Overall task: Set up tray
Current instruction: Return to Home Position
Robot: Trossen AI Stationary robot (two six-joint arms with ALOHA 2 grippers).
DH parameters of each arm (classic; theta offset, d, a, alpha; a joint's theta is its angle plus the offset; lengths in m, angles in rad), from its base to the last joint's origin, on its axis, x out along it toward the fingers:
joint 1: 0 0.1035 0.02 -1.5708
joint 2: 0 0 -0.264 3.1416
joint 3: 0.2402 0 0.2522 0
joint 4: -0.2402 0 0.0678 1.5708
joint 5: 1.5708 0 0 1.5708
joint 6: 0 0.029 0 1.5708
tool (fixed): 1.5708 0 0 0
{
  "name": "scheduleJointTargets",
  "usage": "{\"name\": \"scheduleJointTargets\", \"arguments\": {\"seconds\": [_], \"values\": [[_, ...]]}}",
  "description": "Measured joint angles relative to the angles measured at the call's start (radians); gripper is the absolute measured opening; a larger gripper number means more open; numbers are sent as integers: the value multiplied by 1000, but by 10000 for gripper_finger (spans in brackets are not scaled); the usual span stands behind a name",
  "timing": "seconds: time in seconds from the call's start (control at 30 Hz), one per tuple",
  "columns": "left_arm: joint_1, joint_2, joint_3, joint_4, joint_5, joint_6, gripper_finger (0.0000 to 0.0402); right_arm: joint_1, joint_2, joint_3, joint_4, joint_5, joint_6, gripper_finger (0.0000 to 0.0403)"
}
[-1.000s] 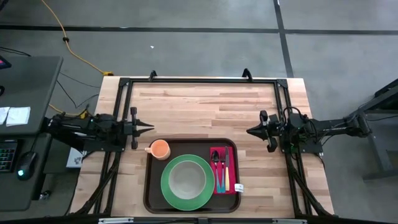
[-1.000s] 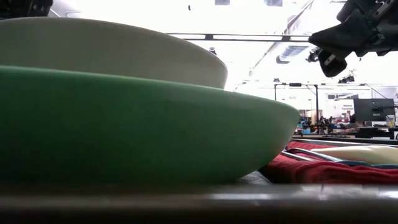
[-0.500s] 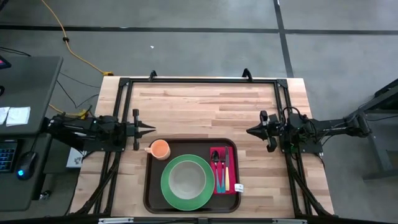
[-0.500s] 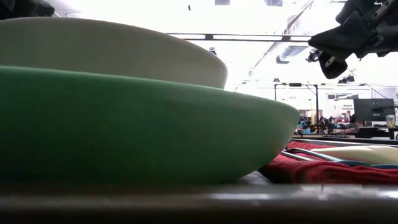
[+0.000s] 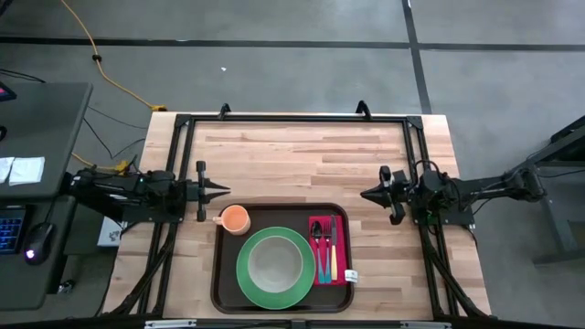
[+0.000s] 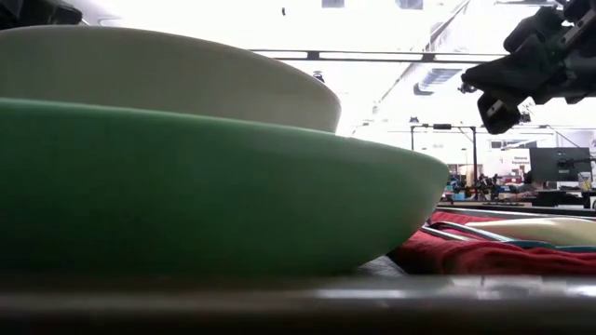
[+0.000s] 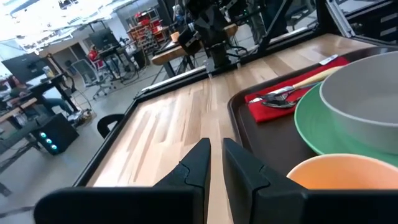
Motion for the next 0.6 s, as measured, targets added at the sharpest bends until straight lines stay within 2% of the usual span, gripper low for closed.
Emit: {"name": "scheduleJointTargets", "arguments": {"seconds": [0.47,0.6], "values": [[0,0,0,-3,1,-15,74,0,-5,0,-41,0,-27,0],[0,0,0,-3,-35,-15,74,0,-5,0,-42,47,-54,0]]}}
